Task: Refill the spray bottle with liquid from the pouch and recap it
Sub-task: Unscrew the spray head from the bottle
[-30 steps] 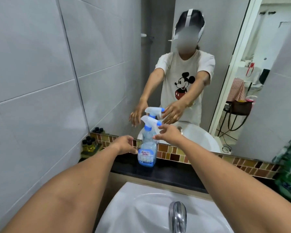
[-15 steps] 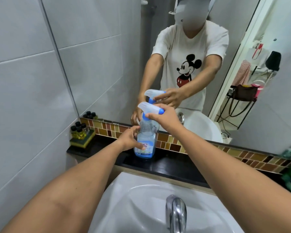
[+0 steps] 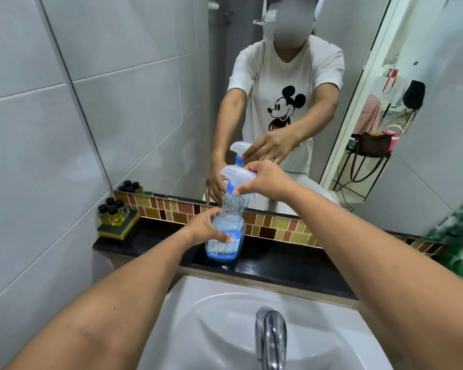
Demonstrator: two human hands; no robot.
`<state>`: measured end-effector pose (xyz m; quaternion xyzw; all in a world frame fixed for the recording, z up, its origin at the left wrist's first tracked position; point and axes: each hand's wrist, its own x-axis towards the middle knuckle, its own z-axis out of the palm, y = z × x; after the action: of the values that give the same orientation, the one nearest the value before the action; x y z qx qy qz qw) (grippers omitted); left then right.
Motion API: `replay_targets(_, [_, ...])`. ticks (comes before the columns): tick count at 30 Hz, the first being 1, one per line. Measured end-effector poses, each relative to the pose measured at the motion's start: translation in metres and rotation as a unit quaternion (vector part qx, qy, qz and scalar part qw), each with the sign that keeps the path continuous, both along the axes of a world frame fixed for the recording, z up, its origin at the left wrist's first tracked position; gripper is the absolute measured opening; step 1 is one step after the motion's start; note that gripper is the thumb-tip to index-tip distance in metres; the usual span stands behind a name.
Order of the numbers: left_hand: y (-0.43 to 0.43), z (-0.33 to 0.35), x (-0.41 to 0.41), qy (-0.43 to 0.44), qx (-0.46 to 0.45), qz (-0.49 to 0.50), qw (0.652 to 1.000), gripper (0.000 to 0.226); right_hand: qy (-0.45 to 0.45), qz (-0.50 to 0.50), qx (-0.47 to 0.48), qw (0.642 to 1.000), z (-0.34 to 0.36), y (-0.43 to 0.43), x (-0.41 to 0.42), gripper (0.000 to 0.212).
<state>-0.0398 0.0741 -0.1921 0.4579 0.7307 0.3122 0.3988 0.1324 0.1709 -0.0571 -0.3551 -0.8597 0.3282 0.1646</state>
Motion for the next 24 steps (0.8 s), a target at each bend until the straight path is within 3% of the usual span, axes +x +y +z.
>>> replay_targets(4, [-0.004, 0.013, 0.005, 0.039, -0.002, -0.027, 0.999, 0.070, 0.003, -0.025, -0.005, 1.000, 0.008, 0.000, 0.019, 0.038])
replay_targets(9, [-0.010, 0.039, 0.016, 0.088, -0.004, -0.049, 0.995, 0.073, -0.038, -0.050, -0.030, 0.998, 0.015, -0.005, 0.053, 0.061])
replay_targets(12, [-0.011, 0.051, 0.025, 0.108, -0.005, -0.062, 0.992, 0.091, -0.020, -0.068, -0.048, 0.996, 0.021, -0.012, 0.077, 0.052])
replay_targets(17, [-0.017, 0.075, 0.048, 0.152, 0.010, -0.077, 0.985, 0.079, 0.019, -0.108, -0.078, 0.991, 0.039, -0.030, 0.122, 0.029])
replay_targets(21, [-0.022, 0.087, 0.063, 0.191, 0.018, -0.081, 0.978, 0.079, 0.016, -0.138, -0.080, 0.987, 0.047, -0.039, 0.148, 0.043])
replay_targets(24, [-0.026, 0.093, 0.072, 0.195, 0.016, -0.079, 0.977, 0.077, 0.029, -0.157, -0.072, 0.984, 0.051, -0.045, 0.168, 0.034])
